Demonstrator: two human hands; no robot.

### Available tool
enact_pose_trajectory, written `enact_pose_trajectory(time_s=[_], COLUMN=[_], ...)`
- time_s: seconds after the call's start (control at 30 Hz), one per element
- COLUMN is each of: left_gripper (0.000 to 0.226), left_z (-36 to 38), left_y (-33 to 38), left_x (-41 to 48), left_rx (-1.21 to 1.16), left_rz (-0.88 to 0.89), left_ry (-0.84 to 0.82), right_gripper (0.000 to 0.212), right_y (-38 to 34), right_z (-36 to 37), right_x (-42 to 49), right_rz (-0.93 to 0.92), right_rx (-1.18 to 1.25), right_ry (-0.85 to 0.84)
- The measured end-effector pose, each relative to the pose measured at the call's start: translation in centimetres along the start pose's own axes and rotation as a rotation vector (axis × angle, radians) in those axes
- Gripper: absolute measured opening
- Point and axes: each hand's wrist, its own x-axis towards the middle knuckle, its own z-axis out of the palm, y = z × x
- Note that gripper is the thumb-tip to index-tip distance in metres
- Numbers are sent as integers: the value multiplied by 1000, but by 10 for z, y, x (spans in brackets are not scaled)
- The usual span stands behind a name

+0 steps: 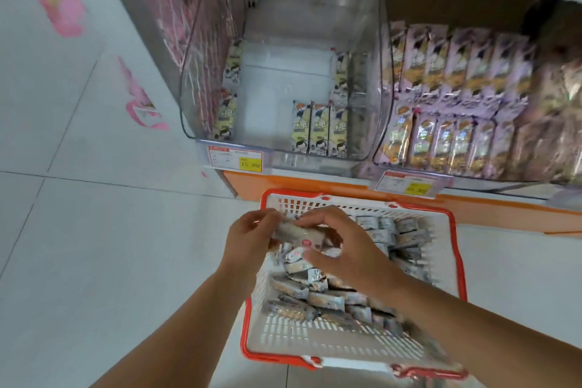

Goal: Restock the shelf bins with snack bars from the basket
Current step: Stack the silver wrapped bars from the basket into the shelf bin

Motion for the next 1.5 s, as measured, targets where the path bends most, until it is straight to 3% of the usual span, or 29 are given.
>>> enact_pose_trajectory(time_s=[0.1, 0.2, 0.27, 0.4, 0.5, 0.57, 0.63, 0.73, 0.97, 1.17, 1.27, 1.33, 1.5], left_gripper=[16, 20, 16, 26, 42, 52, 63, 82, 85, 91, 92, 92, 95], left_z=[-10, -18, -20, -36, -52, -59, -63, -66, -69, -71, -71, -71, -72], left_y=[21, 40, 52, 75, 82, 77, 69, 62, 60, 60, 58, 57, 55], left_x=[-12, -27, -38, -47, -34, -23, -16, -11, -7, -3, -1, 0, 2], left_rx=[-15, -49, 5, 464, 980, 1242, 1362, 1408, 1414, 1431, 1426, 1424, 1418], left_rz=[110, 256, 425, 884, 1094, 1078, 1035, 993, 1023, 1007, 1008, 1010, 1024], left_ry=[-100, -165, -112, 216, 305, 316, 281, 252, 254, 230, 244, 250, 249], right_gripper=[20, 30, 31, 30, 33, 33, 36, 37, 34, 35, 55, 65, 73], right_y=[-29, -52, -72, -111, -129, -132, -130, -119, -119, -140, -147, -146, -123], right_z=[-13, -18, -21, -30, -35, -34, -30, -22, -54, -76, -67, -55, -30], right_x=[4, 10, 12, 23, 51, 78, 103, 131, 154, 167, 180, 189, 200], right_rz=[69, 50, -6, -130, -184, -180, -156, -103, 77, 214, 289, 248, 96], right_rx=[121, 10, 6, 61, 35, 17, -24, -104, -218, -460, -598, -612, -616], right_ry=[-101, -129, -84, 67, 204, 285, 316, 314, 264, -98, -220, -167, 162])
